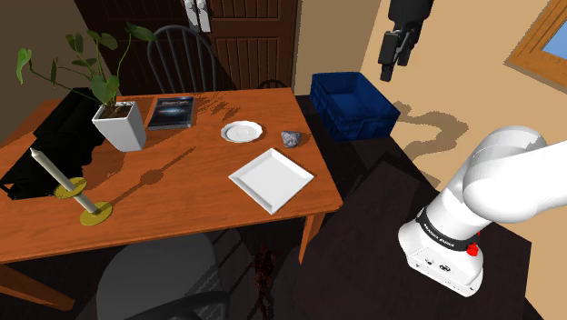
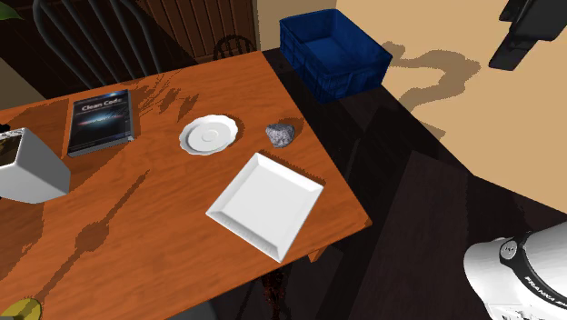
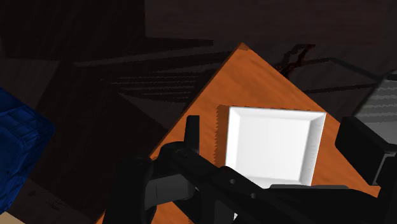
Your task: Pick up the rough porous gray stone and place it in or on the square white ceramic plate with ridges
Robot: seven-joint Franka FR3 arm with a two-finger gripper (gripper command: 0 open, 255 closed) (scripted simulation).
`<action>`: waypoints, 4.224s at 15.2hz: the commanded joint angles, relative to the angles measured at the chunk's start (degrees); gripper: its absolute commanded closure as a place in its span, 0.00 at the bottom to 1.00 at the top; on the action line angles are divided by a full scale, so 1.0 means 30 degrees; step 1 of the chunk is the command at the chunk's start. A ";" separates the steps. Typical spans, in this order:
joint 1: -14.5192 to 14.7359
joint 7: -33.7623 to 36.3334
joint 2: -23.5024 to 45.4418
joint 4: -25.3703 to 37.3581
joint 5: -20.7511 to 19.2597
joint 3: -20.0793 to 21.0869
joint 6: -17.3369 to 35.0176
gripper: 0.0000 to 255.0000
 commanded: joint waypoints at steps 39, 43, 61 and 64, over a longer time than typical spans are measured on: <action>-0.1602 -0.3649 2.3288 0.2179 0.1697 -0.1626 2.7274 0.00; -0.1983 -0.3873 2.5117 0.3677 0.1895 -0.1272 2.7931 0.00; -0.2194 -0.3929 2.7005 0.4777 0.1985 -0.1096 2.8721 1.00; -0.2179 -0.3917 2.7002 0.4795 0.1985 -0.1101 2.8700 1.00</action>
